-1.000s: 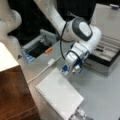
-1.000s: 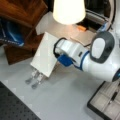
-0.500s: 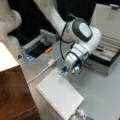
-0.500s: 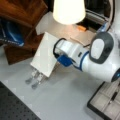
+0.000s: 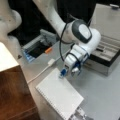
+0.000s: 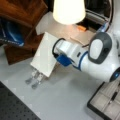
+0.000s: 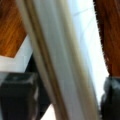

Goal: Open the box. Pick up the pen. Place the pen in the box. Pick up the book. Place the book on the shelf.

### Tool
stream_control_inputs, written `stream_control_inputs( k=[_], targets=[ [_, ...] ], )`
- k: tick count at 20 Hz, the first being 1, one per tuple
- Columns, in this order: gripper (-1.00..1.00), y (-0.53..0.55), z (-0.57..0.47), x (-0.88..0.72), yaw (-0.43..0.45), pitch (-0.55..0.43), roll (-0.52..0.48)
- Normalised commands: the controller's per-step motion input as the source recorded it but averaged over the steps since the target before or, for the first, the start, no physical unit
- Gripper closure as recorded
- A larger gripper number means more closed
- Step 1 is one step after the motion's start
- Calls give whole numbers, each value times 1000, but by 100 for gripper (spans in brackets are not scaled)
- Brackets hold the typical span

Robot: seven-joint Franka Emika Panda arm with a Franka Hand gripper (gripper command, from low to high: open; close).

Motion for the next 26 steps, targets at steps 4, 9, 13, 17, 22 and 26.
stream_control_inputs(
  k=[4, 9, 13, 17, 22, 26],
  targets=[
    [100, -18, -142, 33, 37, -95, -292],
    [100, 12, -146, -7, 28, -58, -270],
    [100, -17, -53, -8, 62, 19, -280],
    [100, -46, 100, -28, 88, 120, -298],
    [100, -25, 242, -31, 93, 182, -301],
    [100, 11, 276, 20, 96, 138, -242]
  ],
)
